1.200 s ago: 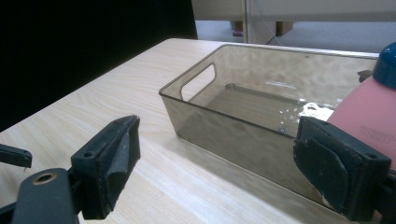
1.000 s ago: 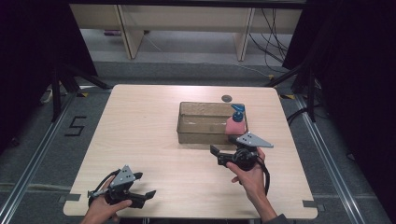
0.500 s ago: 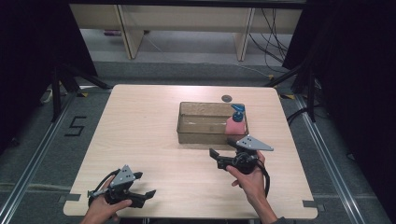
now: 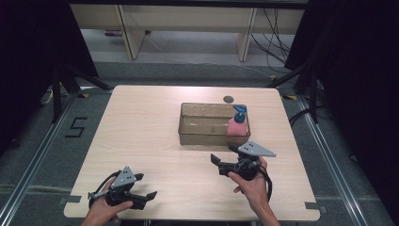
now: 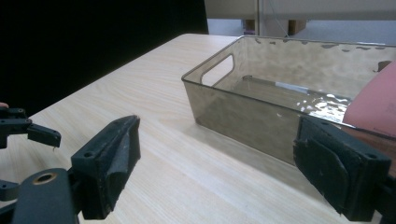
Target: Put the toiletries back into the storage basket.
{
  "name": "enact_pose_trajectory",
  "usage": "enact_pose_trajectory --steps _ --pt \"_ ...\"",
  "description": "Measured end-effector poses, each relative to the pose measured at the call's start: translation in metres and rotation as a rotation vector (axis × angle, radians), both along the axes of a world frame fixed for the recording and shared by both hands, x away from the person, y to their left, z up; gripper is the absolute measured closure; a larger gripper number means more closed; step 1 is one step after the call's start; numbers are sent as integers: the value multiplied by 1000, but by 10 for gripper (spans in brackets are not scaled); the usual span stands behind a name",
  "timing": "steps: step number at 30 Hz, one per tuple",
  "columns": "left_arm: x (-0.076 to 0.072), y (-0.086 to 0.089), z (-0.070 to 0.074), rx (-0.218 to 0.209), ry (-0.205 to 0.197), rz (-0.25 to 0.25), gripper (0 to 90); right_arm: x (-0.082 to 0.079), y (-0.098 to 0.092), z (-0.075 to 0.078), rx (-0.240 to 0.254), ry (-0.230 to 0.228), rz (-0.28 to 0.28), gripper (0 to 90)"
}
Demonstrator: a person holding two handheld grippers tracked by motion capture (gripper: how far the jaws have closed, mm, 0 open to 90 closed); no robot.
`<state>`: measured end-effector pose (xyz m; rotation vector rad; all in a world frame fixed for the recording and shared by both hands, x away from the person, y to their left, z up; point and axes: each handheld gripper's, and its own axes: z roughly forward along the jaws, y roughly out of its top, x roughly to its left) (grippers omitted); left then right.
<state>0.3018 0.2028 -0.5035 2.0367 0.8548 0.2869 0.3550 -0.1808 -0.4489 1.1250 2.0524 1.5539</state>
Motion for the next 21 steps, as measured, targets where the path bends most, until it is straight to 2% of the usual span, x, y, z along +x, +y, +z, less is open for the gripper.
enact_pose_trajectory --steps 1,2,3,4,6,8,9,10,11,12,13,15,16,17,18,19,20,21 --pt "0 0 0 0 0 1 149 -2 0 0 2 20 -2 156" --pt "0 0 0 0 1 2 149 -2 0 -1 9 5 11 156" --pt "0 0 0 3 8 -5 149 -2 -1 -1 -11 -5 13 156" --pt "1 1 0 11 6 -6 149 -4 0 -2 9 11 18 156" --pt "2 2 0 30 -2 -14 149 -5 0 -3 -15 2 15 155" --pt "2 1 0 32 -12 -5 149 -6 1 -5 0 20 20 155" --pt "2 -1 0 0 -9 3 149 -7 0 -5 -18 13 27 155" --pt "2 0 1 20 0 -4 149 -8 1 -6 0 25 29 155" --pt "3 0 2 23 6 -8 149 -8 1 -8 -17 3 30 155" --pt "3 -1 2 12 3 -6 149 -9 2 -9 -12 -2 25 155" --pt "3 -2 1 6 -4 -3 149 -10 1 -10 -13 29 44 155" --pt "2 -3 0 4 -2 -2 149 -12 1 -12 10 31 24 155" --pt "2 -2 0 15 -2 -3 149 -11 -1 -14 -13 13 44 155" --pt "2 -2 0 15 -5 -5 149 -13 0 -14 -2 34 37 155" --pt "2 -1 0 19 -6 -5 149 -13 -1 -15 -11 25 47 155" --pt "1 -2 0 2 -6 -2 149 -14 -2 -15 -16 38 46 155" --pt "1 -1 1 18 2 1 149 -15 -2 -15 -14 36 41 155" --pt "1 -1 1 16 0 2 149 -16 -2 -15 -15 31 45 155"
